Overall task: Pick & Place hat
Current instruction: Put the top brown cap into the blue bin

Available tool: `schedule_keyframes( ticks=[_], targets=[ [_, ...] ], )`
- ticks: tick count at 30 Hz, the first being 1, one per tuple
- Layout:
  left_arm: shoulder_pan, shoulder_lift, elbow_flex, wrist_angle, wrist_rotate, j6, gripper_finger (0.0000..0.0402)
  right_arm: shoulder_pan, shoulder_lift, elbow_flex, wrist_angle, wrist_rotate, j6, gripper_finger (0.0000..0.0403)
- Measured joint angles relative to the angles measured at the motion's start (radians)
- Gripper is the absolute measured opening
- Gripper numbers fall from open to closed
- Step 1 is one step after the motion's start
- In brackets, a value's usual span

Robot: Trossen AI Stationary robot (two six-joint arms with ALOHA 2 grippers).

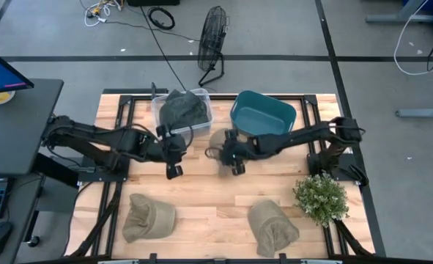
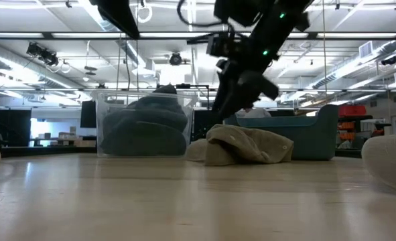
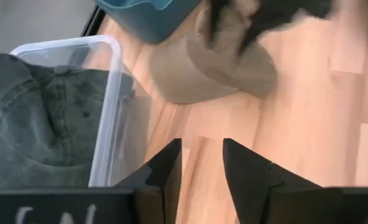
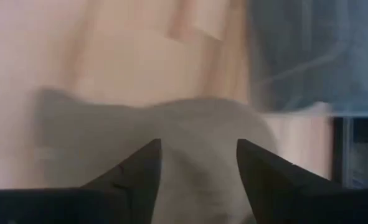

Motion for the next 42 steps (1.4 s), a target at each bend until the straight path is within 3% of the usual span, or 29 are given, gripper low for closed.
schedule_keyframes(
  ticks=[6,14,18,25,30,35,42],
  targets=[
    [-0.014,0.000,0.000,0.000,-0.020,0.000,0.0135,-0.109,0.018,0.000,-0.030,-0.075,-0.019,0.0239],
    [0.004,-0.001,0.000,0.008,-0.037,0.000,0.0135,-0.198,0.070,0.001,-0.049,-0.167,0.018,0.0233],
    [0.010,-0.001,0.000,0.015,-0.038,-0.001,0.0135,-0.210,0.097,0.002,-0.040,-0.157,-0.012,0.0187],
    [0.010,-0.001,0.000,0.023,-0.036,-0.009,0.0135,-0.210,0.104,0.003,-0.032,-0.158,0.006,0.0020],
    [0.010,-0.001,0.000,0.024,-0.036,-0.037,0.0135,-0.188,0.088,0.017,-0.063,-0.152,0.040,0.0018],
    [0.010,-0.001,0.000,0.025,-0.036,-0.080,0.0135,-0.123,0.056,0.107,-0.231,-0.144,0.135,0.0006],
    [0.010,-0.001,0.000,0.032,-0.035,-0.119,0.0135,0.002,0.003,0.268,-0.525,0.030,0.165,0.0006]
  ],
)
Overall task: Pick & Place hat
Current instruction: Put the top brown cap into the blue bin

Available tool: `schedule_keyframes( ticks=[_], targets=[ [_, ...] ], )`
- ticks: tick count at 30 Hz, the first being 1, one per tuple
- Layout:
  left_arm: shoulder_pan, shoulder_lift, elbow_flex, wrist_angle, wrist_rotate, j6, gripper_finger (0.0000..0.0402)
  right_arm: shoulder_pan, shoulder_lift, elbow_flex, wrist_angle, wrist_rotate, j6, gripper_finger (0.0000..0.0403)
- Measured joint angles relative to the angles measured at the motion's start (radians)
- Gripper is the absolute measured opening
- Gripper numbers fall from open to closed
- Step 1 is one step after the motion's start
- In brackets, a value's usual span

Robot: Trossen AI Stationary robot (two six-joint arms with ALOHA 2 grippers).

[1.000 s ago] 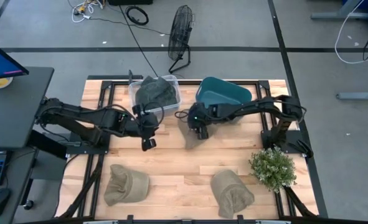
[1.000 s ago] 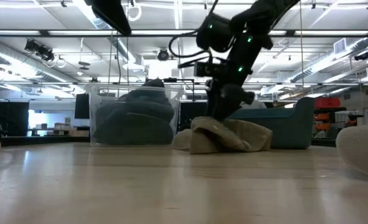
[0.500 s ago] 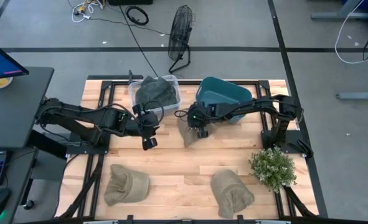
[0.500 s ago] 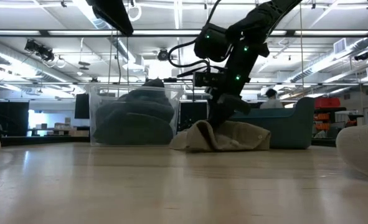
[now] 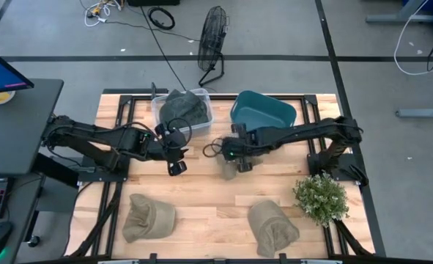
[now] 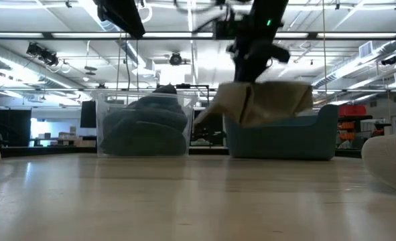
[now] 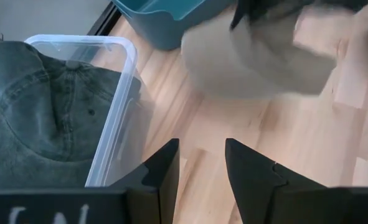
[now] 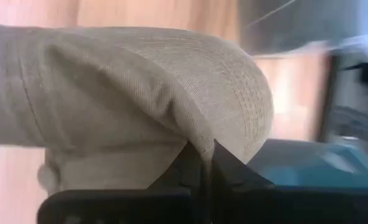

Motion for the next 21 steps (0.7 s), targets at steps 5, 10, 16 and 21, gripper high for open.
schedule_keyframes(
  ticks=[5,10,16,21],
  targets=[
    [-0.002,0.000,0.000,-0.001,0.000,-0.020,0.0135,0.054,-0.048,0.089,-0.208,0.238,0.002,0.0006],
    [-0.003,0.000,0.000,-0.001,0.000,-0.020,0.0135,0.024,-0.103,0.127,-0.356,0.391,0.035,0.0005],
    [-0.003,0.000,0.000,-0.001,0.000,-0.020,0.0135,-0.097,-0.155,0.127,-0.429,0.398,0.050,0.0005],
    [-0.003,0.000,0.000,-0.001,0.000,-0.020,0.0135,-0.244,-0.155,0.099,-0.400,0.395,0.047,0.0005]
  ],
)
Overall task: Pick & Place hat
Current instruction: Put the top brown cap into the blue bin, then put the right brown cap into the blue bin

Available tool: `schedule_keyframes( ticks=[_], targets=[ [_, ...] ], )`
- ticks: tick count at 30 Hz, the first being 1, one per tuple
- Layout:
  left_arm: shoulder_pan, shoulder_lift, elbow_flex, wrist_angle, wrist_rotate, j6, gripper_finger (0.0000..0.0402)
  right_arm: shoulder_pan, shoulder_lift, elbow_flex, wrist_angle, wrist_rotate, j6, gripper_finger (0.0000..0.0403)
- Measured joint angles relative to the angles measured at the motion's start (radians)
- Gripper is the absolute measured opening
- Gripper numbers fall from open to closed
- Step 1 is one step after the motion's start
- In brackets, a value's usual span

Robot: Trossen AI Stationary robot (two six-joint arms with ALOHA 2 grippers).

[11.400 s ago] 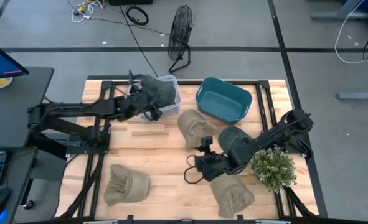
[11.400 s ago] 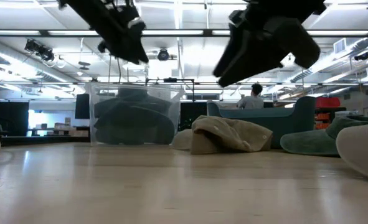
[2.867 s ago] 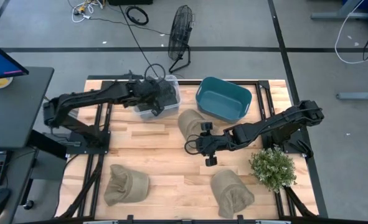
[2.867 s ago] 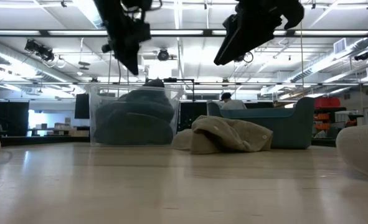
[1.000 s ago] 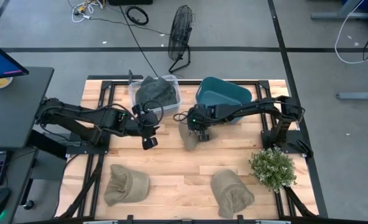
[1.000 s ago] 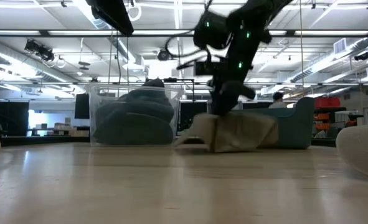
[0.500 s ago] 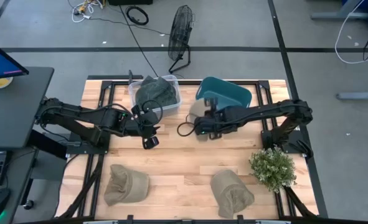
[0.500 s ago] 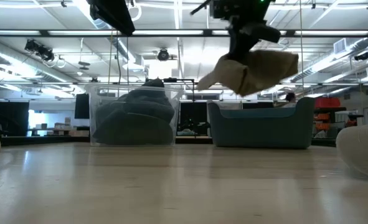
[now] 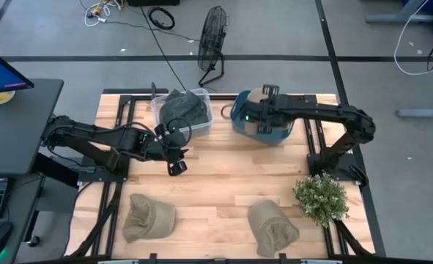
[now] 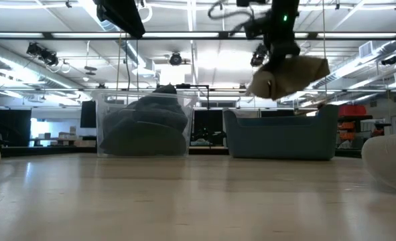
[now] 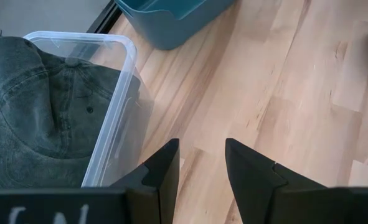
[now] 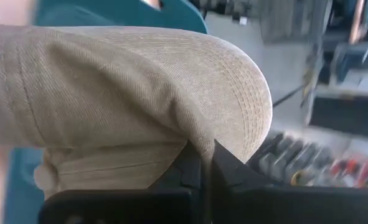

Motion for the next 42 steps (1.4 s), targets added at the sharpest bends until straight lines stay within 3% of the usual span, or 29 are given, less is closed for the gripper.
schedule_keyframes(
  ticks=[4,7,16,20,24,29,35,42],
  targets=[
    [0.000,0.000,0.000,0.000,0.000,0.000,0.0135,-0.107,0.001,-0.087,0.075,-0.021,-0.080,0.0005],
    [0.000,0.000,0.000,0.000,0.000,0.000,0.0135,-0.144,0.001,-0.161,0.179,0.064,-0.229,0.0004],
    [0.000,0.000,0.000,0.000,0.000,0.008,0.0135,-0.147,0.001,-0.388,0.593,0.088,-0.879,0.0004],
    [0.000,0.000,0.000,0.000,0.000,0.008,0.0135,-0.147,0.001,-0.465,0.673,0.087,-1.014,0.0005],
    [0.000,0.000,0.000,0.000,0.000,0.009,0.0135,-0.147,0.001,-0.508,0.672,0.023,-1.009,0.0015],
    [0.000,0.000,0.000,-0.001,0.000,0.009,0.0135,-0.147,0.001,-0.520,0.676,-0.074,-0.891,0.0045],
    [0.000,0.000,0.000,-0.001,0.000,0.009,0.0135,-0.145,0.001,-0.521,0.674,-0.087,-0.790,0.0093],
    [0.000,0.000,0.000,-0.001,0.000,0.009,0.0135,-0.076,-0.063,-0.522,0.631,-0.018,-0.720,0.0139]
  ],
)
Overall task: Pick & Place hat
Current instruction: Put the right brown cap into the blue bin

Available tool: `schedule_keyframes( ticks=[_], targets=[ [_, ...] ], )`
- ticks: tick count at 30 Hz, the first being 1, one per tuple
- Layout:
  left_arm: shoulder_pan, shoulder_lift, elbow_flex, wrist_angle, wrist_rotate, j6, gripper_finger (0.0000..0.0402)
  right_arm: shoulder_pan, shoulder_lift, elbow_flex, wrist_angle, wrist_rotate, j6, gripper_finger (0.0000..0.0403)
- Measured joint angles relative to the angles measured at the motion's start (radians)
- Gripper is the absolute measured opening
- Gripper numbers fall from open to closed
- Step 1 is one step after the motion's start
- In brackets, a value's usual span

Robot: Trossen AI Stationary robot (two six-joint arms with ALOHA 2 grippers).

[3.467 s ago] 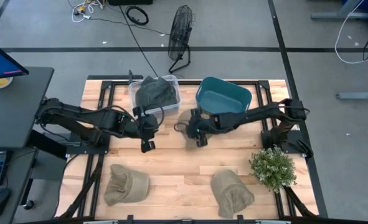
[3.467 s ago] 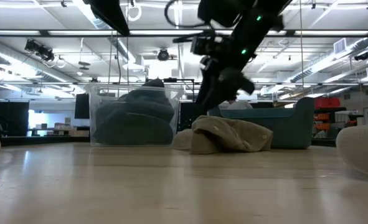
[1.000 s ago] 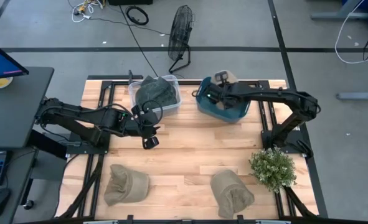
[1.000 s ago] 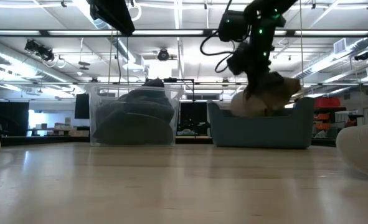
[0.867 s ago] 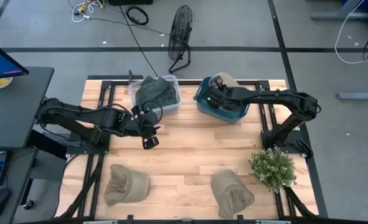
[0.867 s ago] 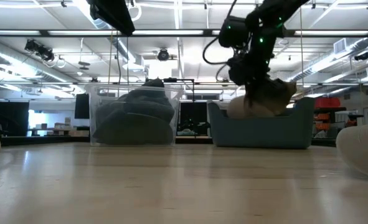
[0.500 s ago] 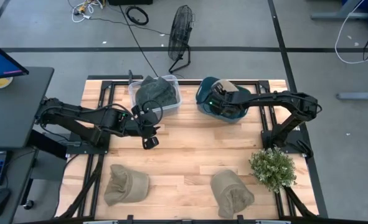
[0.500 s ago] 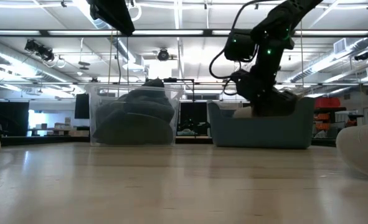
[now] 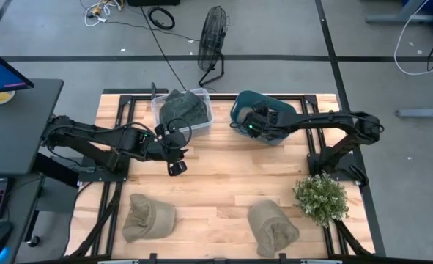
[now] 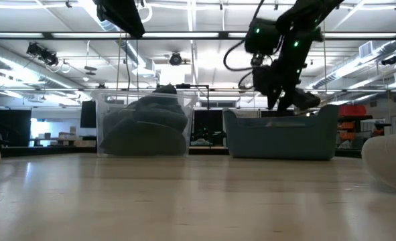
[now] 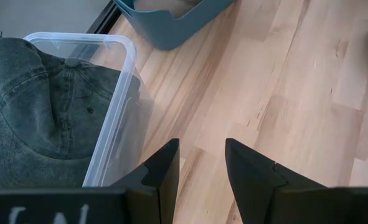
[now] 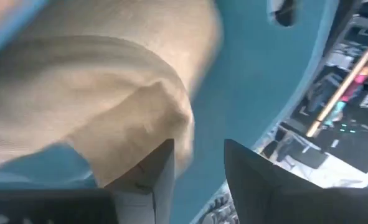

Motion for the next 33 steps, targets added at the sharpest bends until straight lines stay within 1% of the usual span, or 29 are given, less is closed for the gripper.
schedule_keyframes(
  ticks=[2,5,8,10,12,17,19,21,25,29,33],
  targets=[
    [0.000,0.000,0.000,-0.001,0.000,0.000,0.0135,0.041,-0.037,0.000,-0.021,0.019,0.044,0.0146],
    [0.000,0.000,0.000,-0.001,0.000,0.000,0.0135,0.121,-0.107,0.000,-0.072,0.024,0.162,0.0150],
    [0.000,0.000,0.000,-0.001,0.000,0.000,0.0135,0.236,-0.176,0.000,-0.134,0.009,0.273,0.0150],
    [0.000,0.000,0.000,-0.001,0.000,-0.001,0.0135,0.321,-0.218,0.000,-0.158,-0.024,0.366,0.0150],
    [0.000,0.000,0.000,0.000,0.000,-0.001,0.0135,0.400,-0.253,0.000,-0.170,-0.117,0.486,0.0150],
    [0.000,0.000,0.000,0.000,0.000,-0.027,0.0135,0.563,-0.293,0.000,-0.152,-0.443,0.780,0.0151],
    [0.000,0.000,0.000,0.001,0.000,-0.034,0.0135,0.621,-0.291,0.000,-0.146,-0.555,0.856,0.0151],
    [0.000,0.000,0.000,0.001,0.000,-0.035,0.0135,0.679,-0.277,0.001,-0.139,-0.635,0.910,0.0151],
    [0.000,0.000,0.000,0.002,0.000,-0.060,0.0135,0.776,-0.237,0.001,-0.114,-0.733,1.007,0.0151],
    [0.000,0.000,0.000,0.013,0.000,-0.061,0.0135,0.843,-0.170,0.001,-0.006,-0.789,1.010,0.0151],
    [0.000,0.000,0.000,0.030,0.000,-0.061,0.0135,0.874,-0.086,0.001,0.085,-0.847,0.996,0.0151]
  ],
)
